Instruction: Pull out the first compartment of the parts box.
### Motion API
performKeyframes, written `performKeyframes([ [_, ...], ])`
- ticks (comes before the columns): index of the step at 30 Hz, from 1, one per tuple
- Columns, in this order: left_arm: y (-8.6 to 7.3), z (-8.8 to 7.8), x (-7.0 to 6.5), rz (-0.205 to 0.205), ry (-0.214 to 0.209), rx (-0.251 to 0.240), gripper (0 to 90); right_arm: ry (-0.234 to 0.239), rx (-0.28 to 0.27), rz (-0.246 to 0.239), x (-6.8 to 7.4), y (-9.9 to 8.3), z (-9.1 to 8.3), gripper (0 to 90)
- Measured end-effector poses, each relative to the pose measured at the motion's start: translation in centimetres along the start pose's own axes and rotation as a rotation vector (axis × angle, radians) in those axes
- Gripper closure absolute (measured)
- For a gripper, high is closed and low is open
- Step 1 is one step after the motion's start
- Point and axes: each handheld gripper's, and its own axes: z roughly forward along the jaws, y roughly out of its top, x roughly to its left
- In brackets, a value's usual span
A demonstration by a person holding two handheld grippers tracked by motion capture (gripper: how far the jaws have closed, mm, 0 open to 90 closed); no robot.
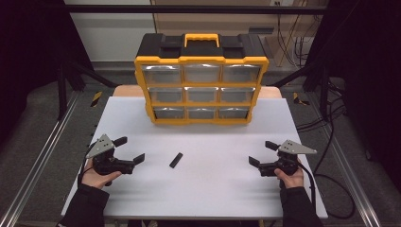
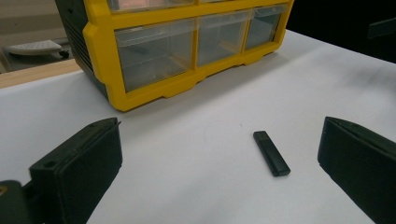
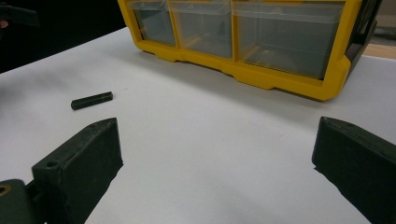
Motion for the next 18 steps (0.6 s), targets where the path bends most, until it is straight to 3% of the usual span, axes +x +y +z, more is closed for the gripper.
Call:
performKeyframes([
  [18,1.8,0.2,0.0,0.021,0.003,0.012,0.0,0.0,0.009,-0.001,0.1,-0.1,0.2,1.8],
])
